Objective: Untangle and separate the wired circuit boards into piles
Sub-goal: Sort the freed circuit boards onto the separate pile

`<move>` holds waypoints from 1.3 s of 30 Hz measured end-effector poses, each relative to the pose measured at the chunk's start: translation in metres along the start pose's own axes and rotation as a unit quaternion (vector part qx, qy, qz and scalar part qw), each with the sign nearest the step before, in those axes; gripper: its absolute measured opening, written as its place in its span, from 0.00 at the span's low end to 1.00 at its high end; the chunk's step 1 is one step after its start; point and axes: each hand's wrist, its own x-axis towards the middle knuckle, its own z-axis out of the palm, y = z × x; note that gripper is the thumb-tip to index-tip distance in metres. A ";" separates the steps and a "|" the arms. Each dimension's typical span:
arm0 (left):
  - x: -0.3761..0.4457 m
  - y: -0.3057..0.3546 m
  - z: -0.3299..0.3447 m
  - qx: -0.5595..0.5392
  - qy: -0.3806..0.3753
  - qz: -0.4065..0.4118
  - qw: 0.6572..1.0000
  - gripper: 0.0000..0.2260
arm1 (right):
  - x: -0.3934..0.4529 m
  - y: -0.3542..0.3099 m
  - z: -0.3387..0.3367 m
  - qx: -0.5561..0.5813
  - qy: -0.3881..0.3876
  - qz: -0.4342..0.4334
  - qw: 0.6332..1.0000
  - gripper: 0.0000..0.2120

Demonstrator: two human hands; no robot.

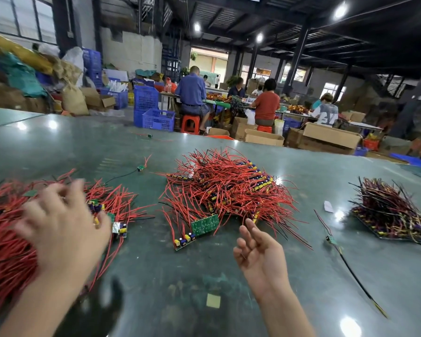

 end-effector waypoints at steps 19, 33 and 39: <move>-0.067 0.068 0.059 -0.254 -0.254 0.206 0.910 0.08 | -0.005 0.031 0.012 -0.197 0.002 -0.013 0.980 0.08; -0.090 0.076 0.043 -0.644 -0.339 -0.153 0.669 0.15 | -0.012 0.045 0.018 -0.273 -0.072 -0.090 0.955 0.07; -0.088 0.066 0.044 -0.660 -0.326 -0.173 0.655 0.11 | -0.015 0.045 0.017 -0.347 -0.092 -0.154 0.920 0.08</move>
